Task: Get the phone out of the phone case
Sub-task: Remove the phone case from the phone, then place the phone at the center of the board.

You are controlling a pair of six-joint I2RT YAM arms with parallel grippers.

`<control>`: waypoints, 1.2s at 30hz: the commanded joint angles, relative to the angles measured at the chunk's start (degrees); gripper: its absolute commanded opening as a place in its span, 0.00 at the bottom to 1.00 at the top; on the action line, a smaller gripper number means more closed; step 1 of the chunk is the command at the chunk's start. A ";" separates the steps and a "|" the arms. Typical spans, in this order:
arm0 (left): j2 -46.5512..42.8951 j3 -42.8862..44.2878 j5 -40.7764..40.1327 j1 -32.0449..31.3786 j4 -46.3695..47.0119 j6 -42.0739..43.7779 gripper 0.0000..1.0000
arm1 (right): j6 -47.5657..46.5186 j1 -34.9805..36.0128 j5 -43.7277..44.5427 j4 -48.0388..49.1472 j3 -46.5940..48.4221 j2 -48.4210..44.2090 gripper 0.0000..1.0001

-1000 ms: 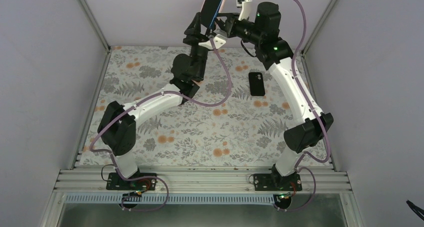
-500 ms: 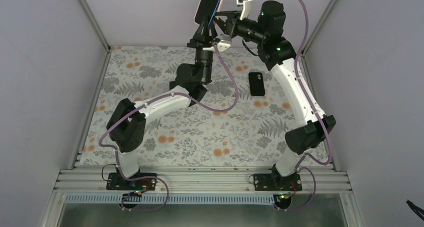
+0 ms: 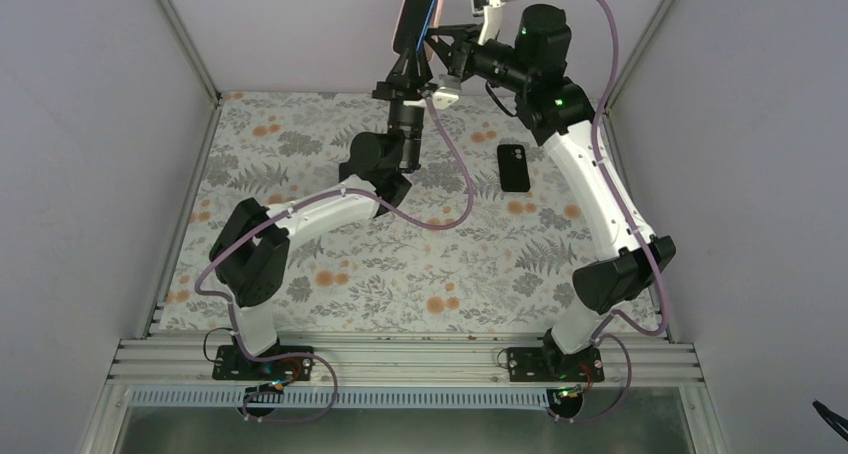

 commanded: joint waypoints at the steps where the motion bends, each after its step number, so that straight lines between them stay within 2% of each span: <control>1: -4.80 -1.66 -0.37 -0.12 -2.93 2.16 0.02 | -1.85 2.14 11.40 -6.01 -1.67 -1.61 0.03; 5: -7.95 -3.34 -0.86 -1.18 -6.00 0.88 0.02 | -3.88 2.10 18.07 -6.01 -1.74 -1.60 0.03; 11: -15.42 -4.55 -1.62 -1.54 -23.24 -5.71 0.02 | -10.67 2.14 31.79 -6.56 -1.53 -0.29 0.03; 16: -20.33 -12.80 -1.46 -0.95 -21.96 -0.58 0.02 | -16.07 1.96 38.91 -4.26 -4.02 0.91 0.03; 19: -23.51 -18.16 -1.67 -0.09 -21.03 3.50 0.02 | -18.24 1.48 40.22 -4.60 -4.82 1.77 0.03; 22: -26.41 -24.37 -1.70 1.93 -16.40 10.15 0.02 | -17.56 -0.14 36.46 -8.93 -2.75 3.72 0.03; 26: -29.99 -30.23 -3.24 7.68 -15.14 13.18 0.02 | -15.43 -3.47 26.48 -14.71 -1.07 5.88 0.03; 32: -34.72 -39.33 -1.57 21.22 -15.66 12.90 0.02 | -11.40 -8.81 8.80 -22.26 -1.12 10.75 0.03; 36: -36.10 -45.33 2.37 28.43 -14.44 12.48 0.02 | -11.54 -10.81 1.19 -23.78 -3.80 14.07 0.03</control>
